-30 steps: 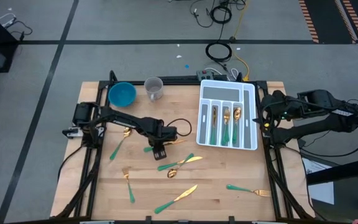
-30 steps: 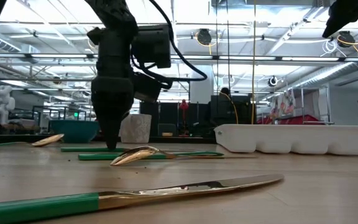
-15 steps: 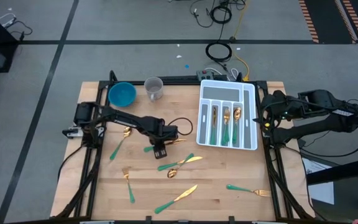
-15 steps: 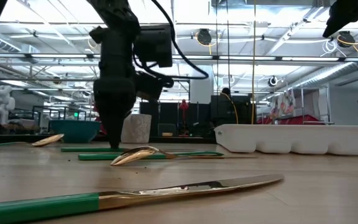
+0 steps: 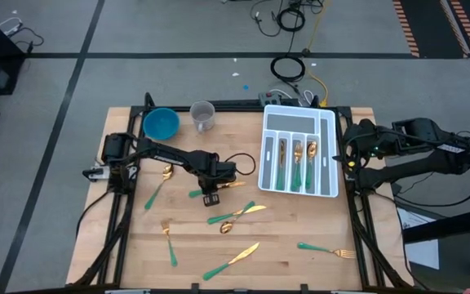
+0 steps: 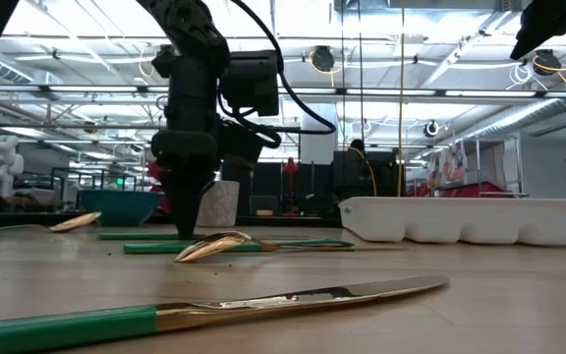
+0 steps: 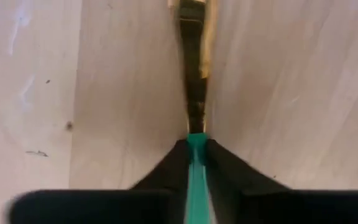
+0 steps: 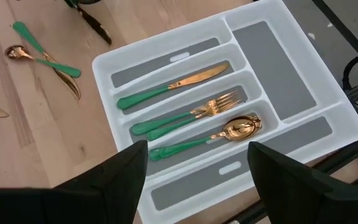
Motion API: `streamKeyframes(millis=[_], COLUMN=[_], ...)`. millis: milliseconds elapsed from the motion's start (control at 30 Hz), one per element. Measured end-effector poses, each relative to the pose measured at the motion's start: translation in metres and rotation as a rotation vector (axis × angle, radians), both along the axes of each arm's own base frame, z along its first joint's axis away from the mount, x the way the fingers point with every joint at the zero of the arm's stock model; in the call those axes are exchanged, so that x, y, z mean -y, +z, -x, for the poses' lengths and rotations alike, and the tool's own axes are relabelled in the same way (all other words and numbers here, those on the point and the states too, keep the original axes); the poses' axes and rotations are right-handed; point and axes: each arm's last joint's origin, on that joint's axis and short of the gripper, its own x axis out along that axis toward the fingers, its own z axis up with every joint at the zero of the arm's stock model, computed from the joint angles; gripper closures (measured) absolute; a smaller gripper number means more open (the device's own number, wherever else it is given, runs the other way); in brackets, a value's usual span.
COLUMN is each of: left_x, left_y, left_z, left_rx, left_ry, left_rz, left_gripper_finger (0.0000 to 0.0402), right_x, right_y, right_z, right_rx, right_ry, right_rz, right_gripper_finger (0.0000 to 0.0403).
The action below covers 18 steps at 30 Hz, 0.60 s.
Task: Sort silverware
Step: Put the green table knife into the white cutlery tray
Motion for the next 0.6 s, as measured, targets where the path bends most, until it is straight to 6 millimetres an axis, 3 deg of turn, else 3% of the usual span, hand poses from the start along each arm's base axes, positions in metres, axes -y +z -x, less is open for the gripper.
streamKeyframes(millis=[67, 267, 500, 600], left_x=[-0.001, -0.007, -0.006, -0.004], left_y=[0.0, 0.0, 0.031, 0.035], left_z=[-0.001, 0.0, 0.007, 0.01], left_rx=[0.01, 0.007, 0.077, 0.071], left_ry=[-0.003, 0.006, 0.017, 0.039], left_rz=[0.006, 0.051, 0.05, 0.055], left_gripper_finger=[0.0382, 0.0384, 0.0395, 0.04], right_x=[0.0, 0.0, 0.0, 0.0], right_y=[0.0, 0.0, 0.001, 0.001], right_z=[0.0, 0.001, 0.005, 0.006], right_rx=[0.001, 0.004, 0.016, 0.02], right_ry=[0.0, 0.0, 0.002, 0.003], right_rz=[0.0, 0.0, 0.007, 0.007], right_gripper_finger=[0.0133, 0.0133, 0.0133, 0.0133])
